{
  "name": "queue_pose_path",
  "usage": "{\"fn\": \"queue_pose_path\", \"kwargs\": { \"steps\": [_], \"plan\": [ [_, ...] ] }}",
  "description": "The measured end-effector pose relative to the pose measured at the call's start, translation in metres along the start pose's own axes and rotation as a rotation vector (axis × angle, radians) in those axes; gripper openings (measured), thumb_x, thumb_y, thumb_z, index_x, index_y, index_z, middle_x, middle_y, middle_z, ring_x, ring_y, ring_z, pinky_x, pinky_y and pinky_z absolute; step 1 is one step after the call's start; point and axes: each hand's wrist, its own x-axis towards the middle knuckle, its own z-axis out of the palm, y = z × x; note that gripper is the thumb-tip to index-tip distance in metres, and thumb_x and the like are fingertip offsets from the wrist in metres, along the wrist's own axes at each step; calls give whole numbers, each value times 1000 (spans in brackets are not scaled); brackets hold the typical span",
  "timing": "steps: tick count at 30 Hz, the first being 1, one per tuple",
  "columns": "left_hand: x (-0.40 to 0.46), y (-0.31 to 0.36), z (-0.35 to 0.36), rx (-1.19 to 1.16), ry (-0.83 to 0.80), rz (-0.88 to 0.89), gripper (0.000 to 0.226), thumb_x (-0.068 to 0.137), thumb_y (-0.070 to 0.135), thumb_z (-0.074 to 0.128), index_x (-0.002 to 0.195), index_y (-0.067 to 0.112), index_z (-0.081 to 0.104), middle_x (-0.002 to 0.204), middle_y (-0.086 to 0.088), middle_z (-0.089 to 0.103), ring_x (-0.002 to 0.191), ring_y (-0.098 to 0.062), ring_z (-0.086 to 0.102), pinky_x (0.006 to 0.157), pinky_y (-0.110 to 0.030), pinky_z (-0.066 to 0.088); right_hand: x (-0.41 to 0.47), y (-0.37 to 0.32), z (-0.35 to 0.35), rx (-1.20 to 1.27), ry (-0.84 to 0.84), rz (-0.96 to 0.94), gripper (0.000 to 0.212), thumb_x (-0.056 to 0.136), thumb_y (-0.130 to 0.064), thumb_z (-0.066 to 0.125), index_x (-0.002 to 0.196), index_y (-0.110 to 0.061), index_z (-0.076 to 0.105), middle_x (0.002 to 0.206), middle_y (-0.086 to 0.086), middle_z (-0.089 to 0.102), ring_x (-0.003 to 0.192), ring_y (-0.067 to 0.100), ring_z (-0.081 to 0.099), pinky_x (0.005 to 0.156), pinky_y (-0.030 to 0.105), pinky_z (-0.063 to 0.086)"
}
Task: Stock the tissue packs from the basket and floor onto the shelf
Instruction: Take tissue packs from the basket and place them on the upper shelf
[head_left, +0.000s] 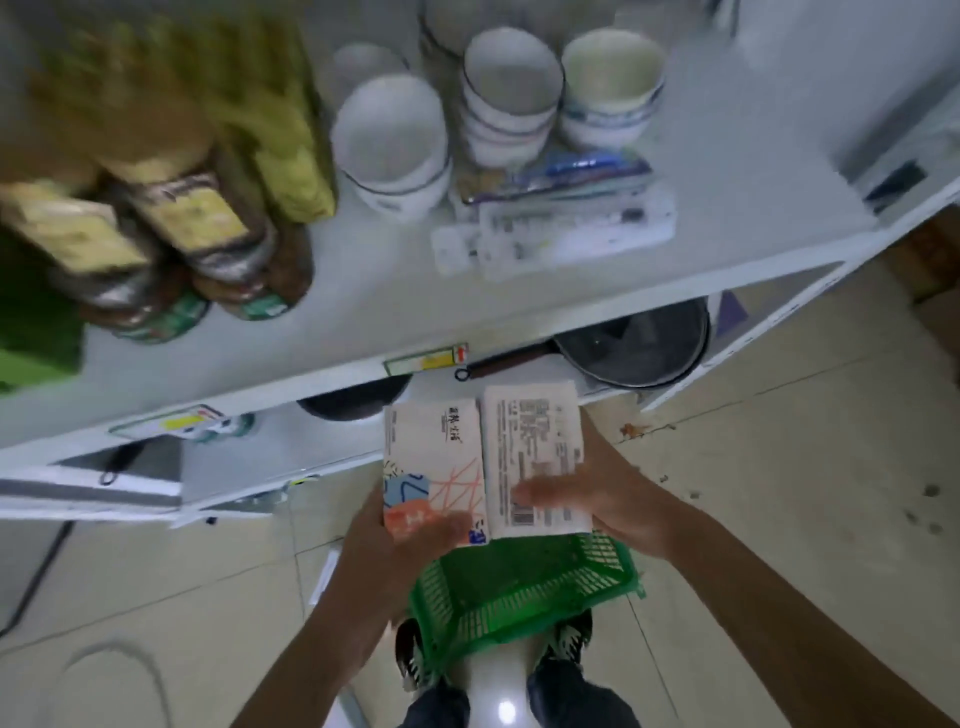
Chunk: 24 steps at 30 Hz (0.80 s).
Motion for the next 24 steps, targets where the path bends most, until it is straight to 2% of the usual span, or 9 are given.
{"fn": "queue_pose_path", "kwargs": {
  "steps": [3,6,8,10,11,13,16,19,24],
  "plan": [
    [-59,53,-7,17,18,45,49,71,24,89,117,19,72,107,-3,82,99,-20,78,89,-38,59,-35,-58,26,-32,34,-38,93,73,-4,91,147,-20,37,133,9,70,121,30,70,102,56,55],
    [-103,105,-24,1,61,58,53,68,26,86,118,16,72,111,-7,81,102,-25,78,91,-43,59,-61,-122,58,-57,13,-138,73,70,4,87,131,-20,54,121,8,77,106,23,77,82,35,64],
    [-126,132,-36,-50,86,82,55,68,26,88,119,13,72,111,-8,81,104,-29,77,95,-49,59,-71,-160,78,-57,24,-188,73,58,-9,98,121,-18,60,113,11,80,97,24,79,72,31,65],
    [-145,157,-47,-95,141,121,46,73,22,86,116,15,73,108,-3,82,102,-24,77,91,-44,61,-78,-197,96,-78,31,-225,92,40,-28,105,120,-20,60,109,8,81,97,25,79,71,32,65],
    [-155,169,-51,-109,161,151,43,74,22,85,115,17,73,106,-1,82,100,-20,78,85,-37,61,-81,-214,103,-97,22,-247,89,42,-27,103,121,-20,60,109,6,81,98,25,79,74,34,65],
    [-173,192,-58,-141,177,206,45,74,24,84,117,18,73,105,1,82,96,-16,78,74,-28,59,-92,-250,118,-124,-21,-291,71,57,-13,93,120,-20,62,109,5,81,101,26,79,80,39,65],
    [-192,223,-74,-187,199,267,43,79,18,84,121,15,72,104,-2,82,92,-15,79,68,-23,58,-104,-298,139,-184,-63,-346,63,62,-6,92,118,-17,65,109,8,81,101,28,78,82,41,65],
    [-212,251,-92,-187,215,329,48,73,31,85,119,20,74,110,-1,81,99,-18,76,71,-23,55,-112,-334,159,-204,-80,-355,55,62,-11,85,114,-16,68,108,7,82,97,25,80,76,34,64],
    [-247,282,-125,-166,234,422,42,73,28,82,114,17,75,108,-2,82,106,-22,76,91,-38,56,-125,-370,194,-210,-130,-345,53,64,-8,84,115,-14,70,106,7,82,94,26,80,74,36,65]
  ]
}}
